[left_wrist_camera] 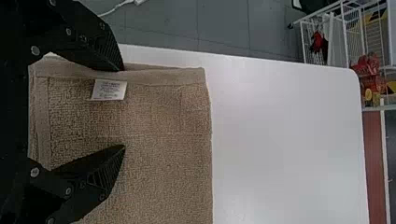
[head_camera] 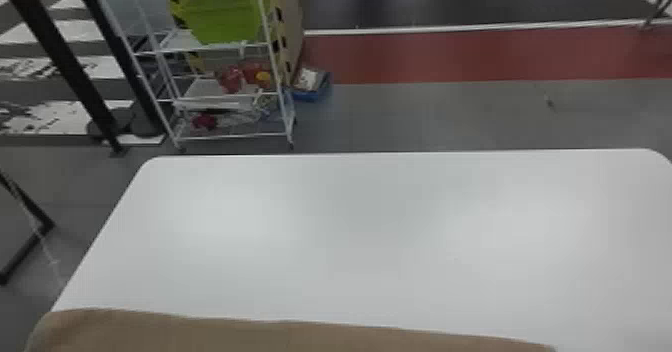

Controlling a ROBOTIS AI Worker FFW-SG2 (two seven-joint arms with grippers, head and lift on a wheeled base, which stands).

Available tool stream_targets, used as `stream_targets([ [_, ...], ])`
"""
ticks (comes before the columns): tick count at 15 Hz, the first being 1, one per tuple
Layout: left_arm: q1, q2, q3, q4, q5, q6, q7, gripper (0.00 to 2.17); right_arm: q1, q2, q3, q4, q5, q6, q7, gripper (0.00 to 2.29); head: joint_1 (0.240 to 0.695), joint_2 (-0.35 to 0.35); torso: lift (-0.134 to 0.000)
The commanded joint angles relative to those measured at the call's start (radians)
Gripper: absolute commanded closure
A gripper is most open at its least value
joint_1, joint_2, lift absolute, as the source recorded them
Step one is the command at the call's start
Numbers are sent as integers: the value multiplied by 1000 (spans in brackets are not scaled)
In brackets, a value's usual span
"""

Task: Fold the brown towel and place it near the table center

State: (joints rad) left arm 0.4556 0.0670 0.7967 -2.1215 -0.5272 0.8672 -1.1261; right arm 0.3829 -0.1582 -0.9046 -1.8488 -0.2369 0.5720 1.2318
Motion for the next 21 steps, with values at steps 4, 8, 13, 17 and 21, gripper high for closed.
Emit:
stream_targets([
  [4, 3, -3, 15, -11, 7, -3, -38, 718, -3, 0, 3, 0, 4, 1, 0, 157, 695, 121, -122],
  [8, 6, -4, 16, -21, 7, -3, -41, 721, -4, 0, 3, 0, 5, -2, 0, 157, 695, 113, -122],
  [13, 9, -3, 16, -26, 4, 3, -47, 1659, -6, 0, 4, 3, 5, -2, 0, 157, 695, 112, -122],
  [17, 14, -10, 33, -51, 9, 3, -50, 1976, -6, 0, 6, 5, 5, -8, 0, 157, 695, 117, -122],
  [21, 61, -70, 65, -244, 75, 28, -83, 1976, -9, 0, 6, 5, 5, -8, 0, 157, 695, 110, -122],
])
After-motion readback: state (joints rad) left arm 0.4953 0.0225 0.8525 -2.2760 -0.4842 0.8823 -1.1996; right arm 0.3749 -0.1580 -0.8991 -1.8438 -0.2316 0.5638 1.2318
